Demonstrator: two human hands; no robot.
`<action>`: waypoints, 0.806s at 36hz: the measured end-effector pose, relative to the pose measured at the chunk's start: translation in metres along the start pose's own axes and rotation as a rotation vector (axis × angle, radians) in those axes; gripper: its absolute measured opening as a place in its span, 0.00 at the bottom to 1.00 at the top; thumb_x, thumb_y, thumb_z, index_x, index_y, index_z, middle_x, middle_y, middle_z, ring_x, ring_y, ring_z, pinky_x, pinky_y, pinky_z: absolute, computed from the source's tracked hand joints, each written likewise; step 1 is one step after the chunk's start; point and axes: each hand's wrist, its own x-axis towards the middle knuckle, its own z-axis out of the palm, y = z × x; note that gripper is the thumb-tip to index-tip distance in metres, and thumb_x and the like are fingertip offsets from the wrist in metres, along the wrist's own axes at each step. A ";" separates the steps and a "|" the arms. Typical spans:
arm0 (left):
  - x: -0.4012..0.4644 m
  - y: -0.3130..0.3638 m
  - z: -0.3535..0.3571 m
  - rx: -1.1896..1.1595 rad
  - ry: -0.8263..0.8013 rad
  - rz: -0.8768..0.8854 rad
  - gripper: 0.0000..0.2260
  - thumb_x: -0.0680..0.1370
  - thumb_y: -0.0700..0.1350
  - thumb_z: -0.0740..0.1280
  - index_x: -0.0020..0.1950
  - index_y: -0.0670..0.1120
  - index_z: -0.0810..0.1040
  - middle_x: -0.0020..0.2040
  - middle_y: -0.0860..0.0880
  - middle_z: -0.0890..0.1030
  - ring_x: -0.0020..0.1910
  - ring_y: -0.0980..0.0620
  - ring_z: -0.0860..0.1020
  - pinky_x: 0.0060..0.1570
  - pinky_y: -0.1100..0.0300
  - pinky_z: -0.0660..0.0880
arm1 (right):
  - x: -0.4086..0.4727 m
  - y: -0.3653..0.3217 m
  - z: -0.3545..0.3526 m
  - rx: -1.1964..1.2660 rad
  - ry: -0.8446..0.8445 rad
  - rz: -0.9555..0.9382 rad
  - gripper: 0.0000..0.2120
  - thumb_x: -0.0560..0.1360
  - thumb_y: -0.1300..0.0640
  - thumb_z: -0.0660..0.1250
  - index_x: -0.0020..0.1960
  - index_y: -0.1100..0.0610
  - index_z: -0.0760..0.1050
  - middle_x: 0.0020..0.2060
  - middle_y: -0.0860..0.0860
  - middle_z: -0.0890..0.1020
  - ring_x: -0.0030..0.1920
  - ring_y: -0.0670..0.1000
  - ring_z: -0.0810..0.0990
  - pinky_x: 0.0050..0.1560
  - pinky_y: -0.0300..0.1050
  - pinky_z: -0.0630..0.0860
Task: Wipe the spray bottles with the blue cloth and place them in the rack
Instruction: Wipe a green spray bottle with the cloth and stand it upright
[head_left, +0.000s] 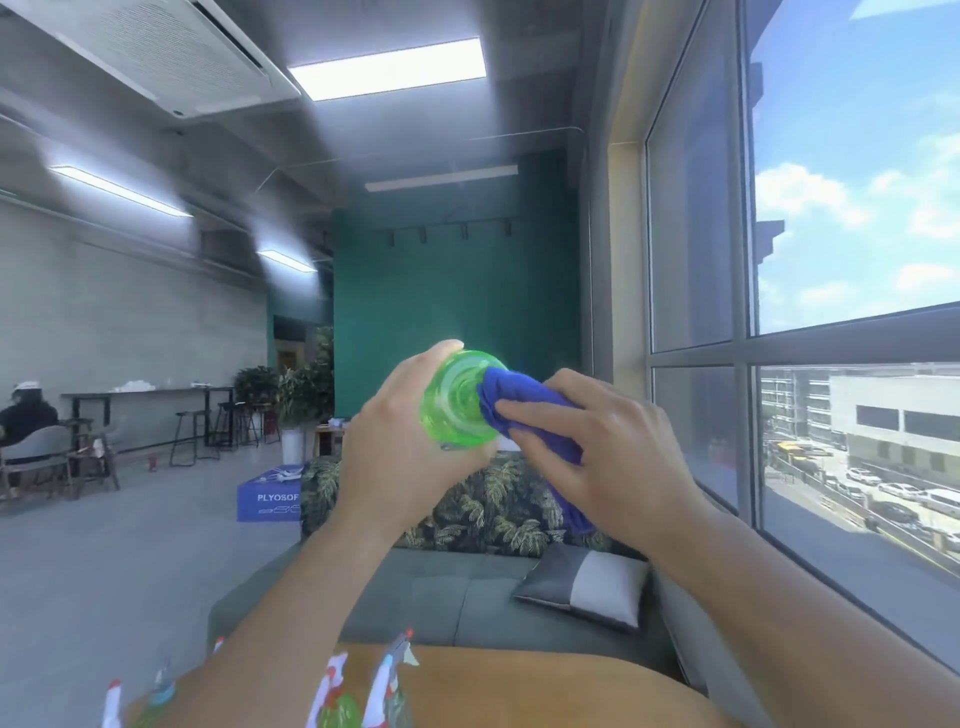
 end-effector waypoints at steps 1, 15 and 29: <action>-0.001 0.000 0.001 0.004 -0.003 -0.001 0.40 0.65 0.64 0.78 0.77 0.61 0.73 0.68 0.63 0.79 0.61 0.58 0.80 0.59 0.47 0.81 | 0.001 0.001 0.000 -0.022 0.017 0.024 0.10 0.80 0.46 0.66 0.58 0.41 0.85 0.42 0.44 0.76 0.38 0.48 0.75 0.33 0.41 0.66; -0.003 -0.005 0.006 -0.079 -0.026 -0.042 0.42 0.62 0.62 0.72 0.77 0.59 0.74 0.67 0.59 0.82 0.61 0.54 0.82 0.59 0.47 0.82 | -0.001 -0.005 0.012 0.101 -0.053 -0.114 0.12 0.82 0.46 0.65 0.60 0.43 0.85 0.45 0.44 0.78 0.41 0.48 0.76 0.34 0.45 0.74; -0.016 -0.021 0.021 -0.028 -0.084 -0.043 0.39 0.63 0.59 0.76 0.75 0.64 0.73 0.67 0.62 0.81 0.61 0.54 0.81 0.57 0.47 0.82 | -0.007 -0.001 0.027 0.090 -0.035 -0.085 0.11 0.81 0.47 0.68 0.60 0.44 0.85 0.43 0.44 0.75 0.41 0.48 0.73 0.33 0.42 0.70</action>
